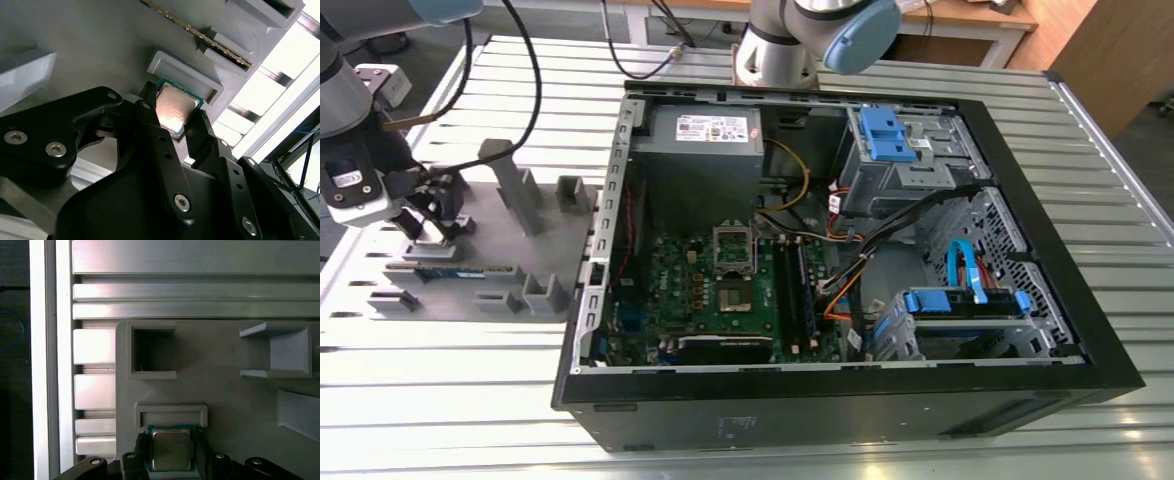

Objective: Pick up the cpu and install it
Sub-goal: 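Pick up the cpu and move it towards the insertion slot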

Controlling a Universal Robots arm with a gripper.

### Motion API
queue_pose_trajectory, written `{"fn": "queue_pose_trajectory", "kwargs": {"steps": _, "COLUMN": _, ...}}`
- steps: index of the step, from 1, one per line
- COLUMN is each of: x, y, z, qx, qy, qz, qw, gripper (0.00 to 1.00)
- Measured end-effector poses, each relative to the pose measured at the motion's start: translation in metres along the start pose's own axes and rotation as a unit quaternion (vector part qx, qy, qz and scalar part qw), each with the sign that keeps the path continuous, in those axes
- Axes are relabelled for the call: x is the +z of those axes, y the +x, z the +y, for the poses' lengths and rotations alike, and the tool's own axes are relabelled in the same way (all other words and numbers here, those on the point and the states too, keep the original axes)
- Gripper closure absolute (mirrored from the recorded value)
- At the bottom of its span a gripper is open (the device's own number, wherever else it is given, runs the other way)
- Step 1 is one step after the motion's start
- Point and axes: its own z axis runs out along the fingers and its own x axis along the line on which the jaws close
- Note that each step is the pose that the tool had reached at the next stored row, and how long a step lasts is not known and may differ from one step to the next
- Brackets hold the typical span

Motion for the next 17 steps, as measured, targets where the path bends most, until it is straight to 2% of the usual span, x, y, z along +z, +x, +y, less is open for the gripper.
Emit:
{"fn": "queue_pose_trajectory", "kwargs": {"steps": 9, "x": -0.0197, "y": -0.0008, "z": 0.0001, "qx": 0.0, "qy": 0.0001, "qz": 0.0001, "qw": 1.0, "gripper": 0.53}}
{"fn": "queue_pose_trajectory", "kwargs": {"steps": 17, "x": -0.0217, "y": -0.0009, "z": 0.0001, "qx": 0.0, "qy": 0.0, "qz": 0.0001, "qw": 1.0, "gripper": 0.53}}
